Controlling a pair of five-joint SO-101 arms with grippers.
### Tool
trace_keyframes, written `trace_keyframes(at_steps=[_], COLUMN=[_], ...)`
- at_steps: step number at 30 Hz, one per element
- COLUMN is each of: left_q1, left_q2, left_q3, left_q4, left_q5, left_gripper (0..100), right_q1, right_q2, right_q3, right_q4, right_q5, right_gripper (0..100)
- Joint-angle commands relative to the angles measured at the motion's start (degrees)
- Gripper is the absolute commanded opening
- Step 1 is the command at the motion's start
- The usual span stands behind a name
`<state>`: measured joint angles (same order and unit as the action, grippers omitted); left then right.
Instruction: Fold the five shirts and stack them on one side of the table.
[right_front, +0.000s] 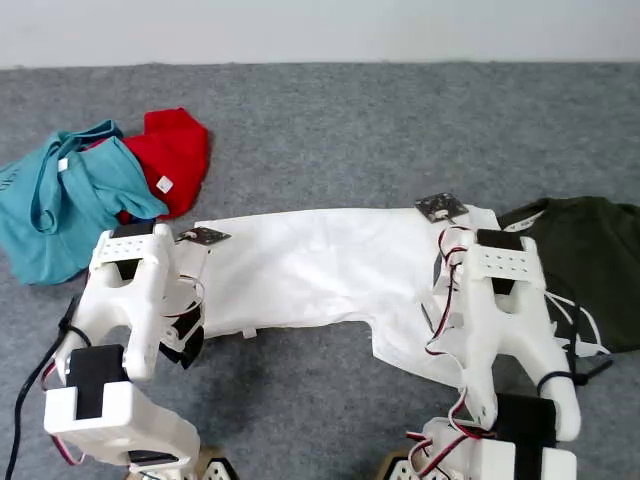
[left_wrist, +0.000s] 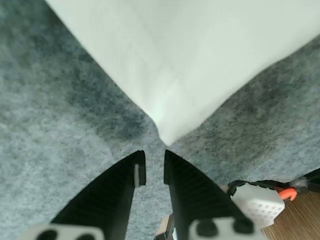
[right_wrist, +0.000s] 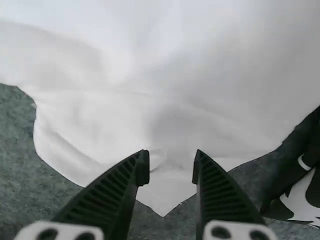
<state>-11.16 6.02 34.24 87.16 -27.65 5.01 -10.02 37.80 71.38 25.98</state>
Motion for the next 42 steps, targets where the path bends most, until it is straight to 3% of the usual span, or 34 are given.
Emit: trace_keyframes(at_steps=[1,5,19,42], left_q1=[0.26,0.26,0.26,0.26], left_q2=[-1.49,-1.49,-1.49,-1.49], left_q3=[0.04,0.04,0.04,0.04], left_q4=[0.35,0.35,0.53,0.35], left_q5=[0.44,0.44,0.44,0.44], left_gripper=[8,8,8,8], right_q1=[1.45,1.45,1.45,1.54], right_q2=[-2.24,-2.24,-2.59,6.02], right_q3=[0.09,0.09,-0.97,-6.33], right_q4=[-0.57,-0.66,-3.91,-22.02], right_q5=[2.29,2.46,1.85,-18.9], right_gripper=[8.3,3.5,3.1,3.1])
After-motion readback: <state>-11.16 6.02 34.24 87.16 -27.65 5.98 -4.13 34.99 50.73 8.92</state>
